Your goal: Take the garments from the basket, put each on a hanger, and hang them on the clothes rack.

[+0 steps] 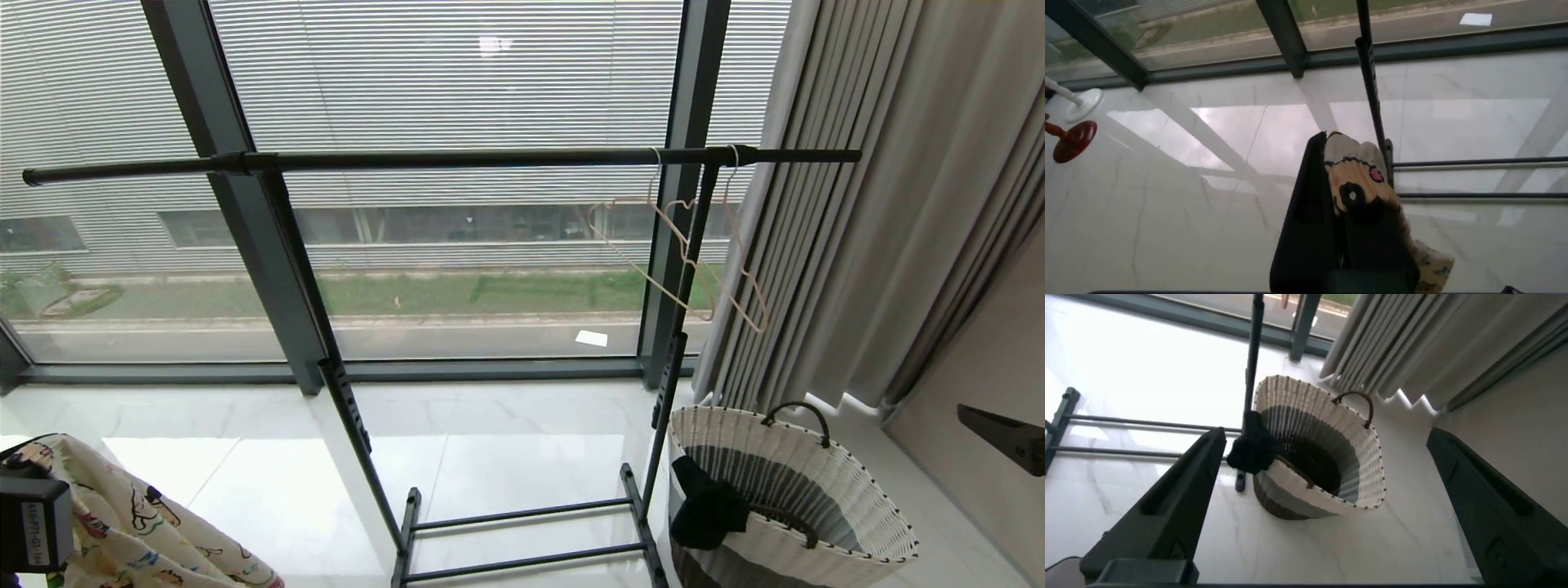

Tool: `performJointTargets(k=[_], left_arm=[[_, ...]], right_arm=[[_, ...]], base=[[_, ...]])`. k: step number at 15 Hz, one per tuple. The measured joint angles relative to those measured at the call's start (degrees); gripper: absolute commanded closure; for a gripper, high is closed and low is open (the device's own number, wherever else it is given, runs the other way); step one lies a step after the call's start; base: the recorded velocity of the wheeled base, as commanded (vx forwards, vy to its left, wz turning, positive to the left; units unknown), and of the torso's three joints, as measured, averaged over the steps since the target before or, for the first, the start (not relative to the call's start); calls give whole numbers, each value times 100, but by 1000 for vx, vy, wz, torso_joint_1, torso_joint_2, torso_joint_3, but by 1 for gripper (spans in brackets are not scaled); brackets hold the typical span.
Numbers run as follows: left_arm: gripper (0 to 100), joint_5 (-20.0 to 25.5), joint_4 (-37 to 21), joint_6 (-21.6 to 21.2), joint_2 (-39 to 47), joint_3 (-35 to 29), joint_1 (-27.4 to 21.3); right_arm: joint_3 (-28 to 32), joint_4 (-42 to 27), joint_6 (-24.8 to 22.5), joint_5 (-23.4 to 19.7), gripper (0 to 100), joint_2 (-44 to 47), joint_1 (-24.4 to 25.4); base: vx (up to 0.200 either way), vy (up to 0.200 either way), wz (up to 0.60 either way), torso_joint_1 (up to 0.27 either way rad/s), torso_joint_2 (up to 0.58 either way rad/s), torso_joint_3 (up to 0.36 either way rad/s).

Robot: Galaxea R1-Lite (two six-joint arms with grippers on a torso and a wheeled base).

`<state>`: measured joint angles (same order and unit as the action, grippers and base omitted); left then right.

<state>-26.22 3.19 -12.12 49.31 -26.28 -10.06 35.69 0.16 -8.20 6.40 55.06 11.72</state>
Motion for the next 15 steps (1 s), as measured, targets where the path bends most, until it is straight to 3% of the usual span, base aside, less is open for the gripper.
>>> performJointTargets(k=[8, 15], left_arm=[[100, 9, -5, 0, -22, -9, -22], [100, 12, -7, 0, -26, -28, -28]], right_arm=[[5, 374, -2, -596, 0, 129, 5], [9, 430, -5, -633, 0, 254, 2]], base=[[200, 0, 0, 1, -1, 0], [200, 0, 0, 4, 2, 2]])
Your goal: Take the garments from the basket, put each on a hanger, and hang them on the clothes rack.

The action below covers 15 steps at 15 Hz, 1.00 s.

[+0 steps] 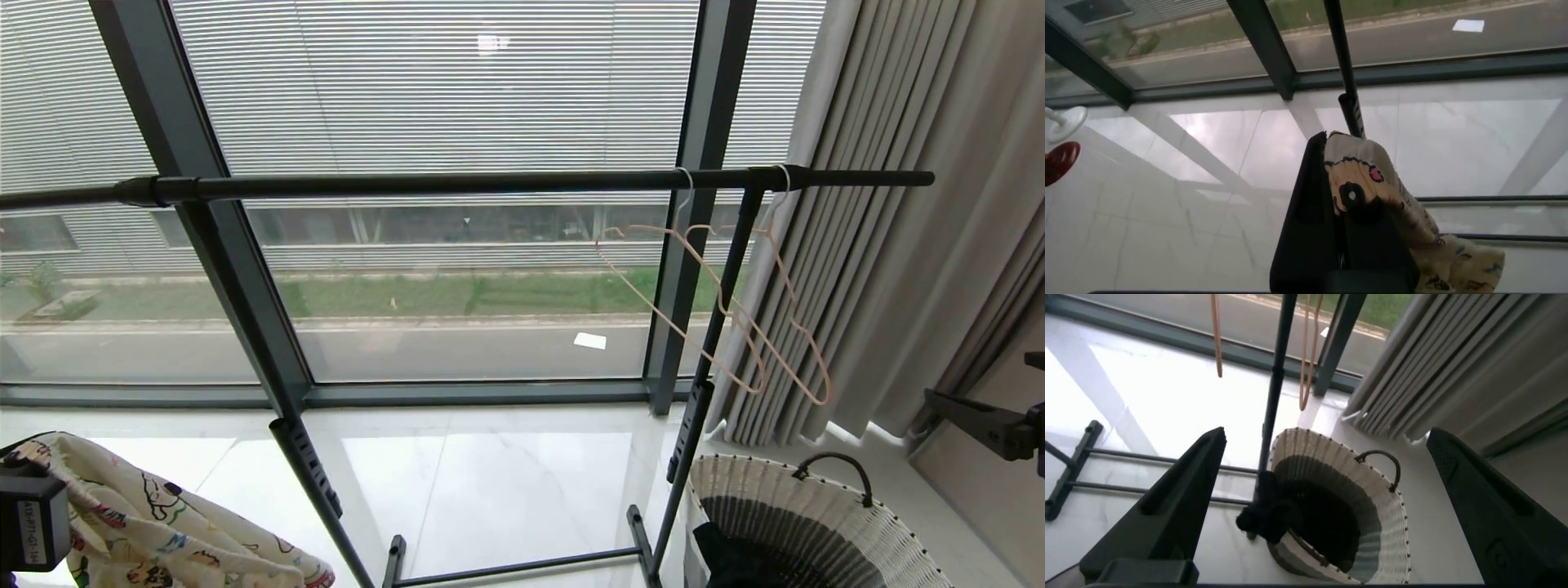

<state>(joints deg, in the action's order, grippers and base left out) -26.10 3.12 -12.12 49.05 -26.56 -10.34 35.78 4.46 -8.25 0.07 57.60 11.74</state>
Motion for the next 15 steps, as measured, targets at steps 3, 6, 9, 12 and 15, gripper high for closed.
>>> performJointTargets(k=[3, 6, 9, 12, 15], left_arm=[[100, 2, 11, 0, -5, 0, -5], [100, 2, 10, 0, -11, -17, -18], [100, 2, 10, 0, -11, -37, -27], [100, 2, 38, -2, -18, -44, -22], [100, 2, 84, -2, -20, -44, -22]], right_arm=[[0, 68, 10, -15, 0, 26, 2], [5, 301, 60, -207, 0, 135, 2], [57, 724, 179, -322, 0, 533, -2], [160, 1302, 276, -340, 0, 1197, -56], [540, 1666, 308, -362, 0, 2092, -172]], base=[[200, 0, 0, 1, -1, 1], [133, 0, 0, 2, 0, 3], [0, 0, 0, 0, 0, 0], [0, 0, 0, 0, 0, 0], [0, 0, 0, 0, 0, 0]])
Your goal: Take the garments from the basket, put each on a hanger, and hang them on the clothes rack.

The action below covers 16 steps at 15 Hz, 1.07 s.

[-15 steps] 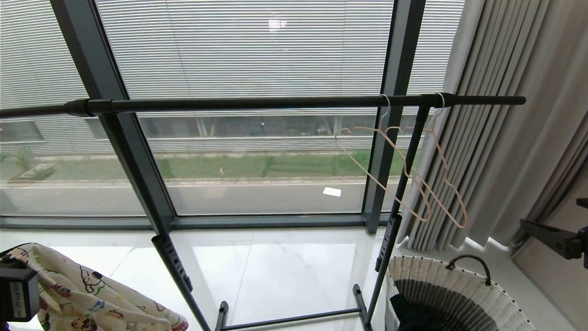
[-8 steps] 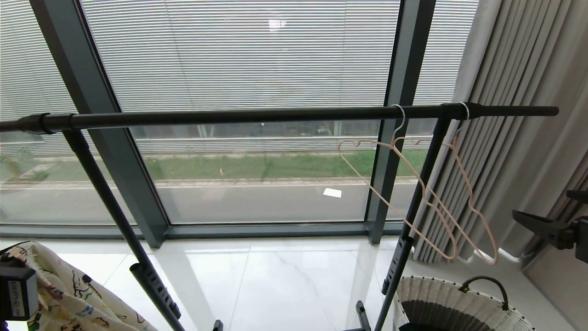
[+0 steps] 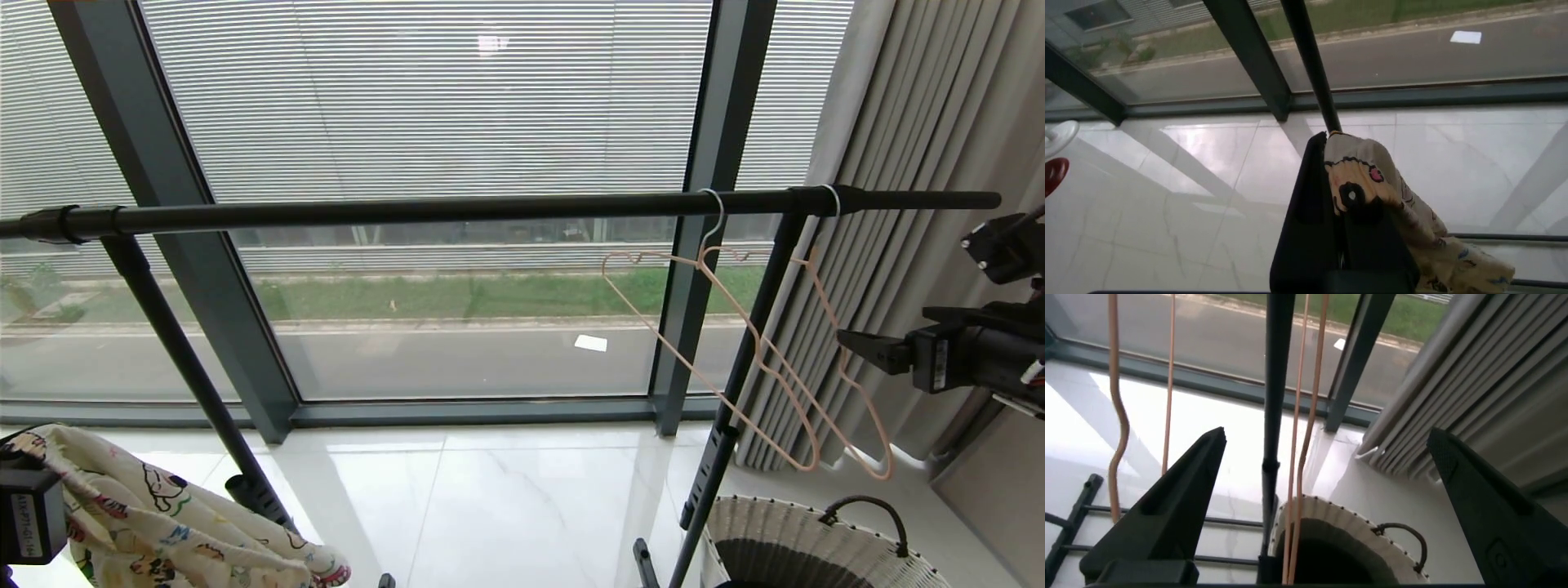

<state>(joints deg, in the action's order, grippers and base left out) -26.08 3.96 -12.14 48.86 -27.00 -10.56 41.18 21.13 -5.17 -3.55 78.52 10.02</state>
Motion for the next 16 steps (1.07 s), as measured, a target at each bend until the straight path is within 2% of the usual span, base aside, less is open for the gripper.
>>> performJointTargets(k=[4, 7, 10, 16], left_arm=[[100, -2, 5, 2, 9, 0, 0], [100, -4, 6, 2, 20, 2, 0], [100, -4, 6, 2, 22, 7, 1], [100, -2, 6, 2, 34, 11, 1]], right_arm=[[322, 233, 5, -211, 0, 880, -158], [374, 397, 11, -217, 0, 1300, -182], [383, 703, 9, -217, 0, 1643, -189], [385, 811, 9, -230, 0, 1899, -182]], base=[[0, 0, 0, 0, 0, 0], [0, 0, 0, 0, 0, 0], [0, 0, 0, 0, 0, 0], [0, 0, 0, 0, 0, 0]])
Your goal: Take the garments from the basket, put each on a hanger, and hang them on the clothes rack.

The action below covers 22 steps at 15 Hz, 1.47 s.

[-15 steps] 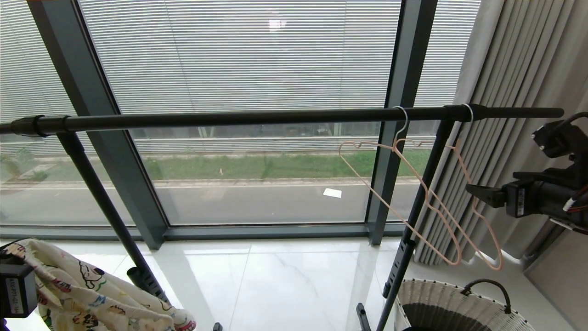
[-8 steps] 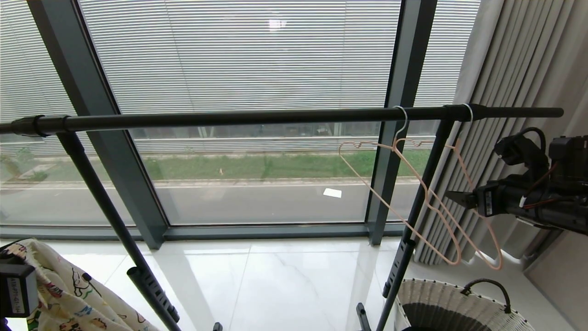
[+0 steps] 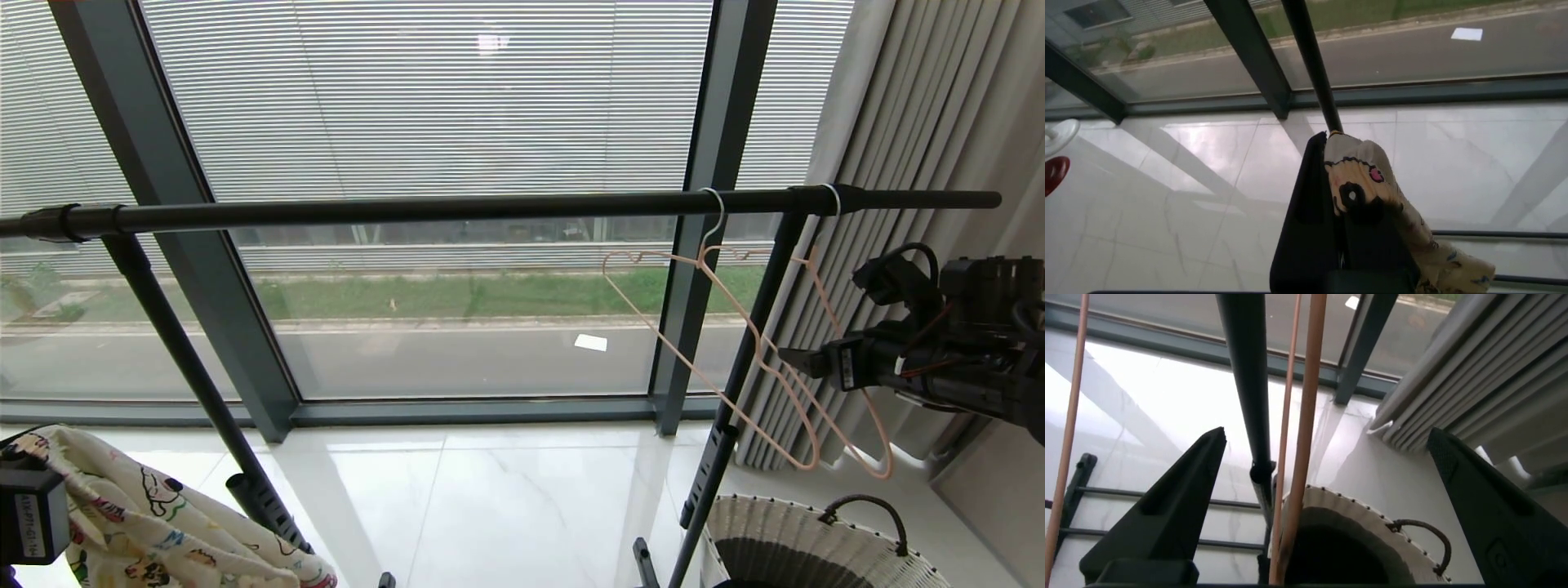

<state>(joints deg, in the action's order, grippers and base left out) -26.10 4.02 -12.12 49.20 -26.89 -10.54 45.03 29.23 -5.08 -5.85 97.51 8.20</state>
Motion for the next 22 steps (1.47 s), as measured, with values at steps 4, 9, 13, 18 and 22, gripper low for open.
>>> performJointTargets(k=[4, 9, 13, 18, 22], left_arm=[[100, -6, 0, 0, -9, 0, 0], [100, -6, 0, -2, -22, -44, 0], [100, -6, -1, -2, -26, -67, 0], [100, -9, 0, 0, -33, -128, 0], [100, -6, 0, -112, -80, -150, -1]], right_arm=[[-7, 10, 0, -6, 100, 45, 4], [-11, 13, 11, 2, 100, 44, 13], [-22, 16, 165, 33, 100, -44, 13], [-46, 18, 299, 39, 100, -377, 11], [-273, 62, 308, 50, 100, -724, 11]], base=[[0, 0, 0, 0, 0, 0], [0, 0, 0, 0, 0, 0], [0, 0, 0, 0, 0, 0], [0, 0, 0, 0, 0, 0], [0, 0, 0, 0, 0, 0]])
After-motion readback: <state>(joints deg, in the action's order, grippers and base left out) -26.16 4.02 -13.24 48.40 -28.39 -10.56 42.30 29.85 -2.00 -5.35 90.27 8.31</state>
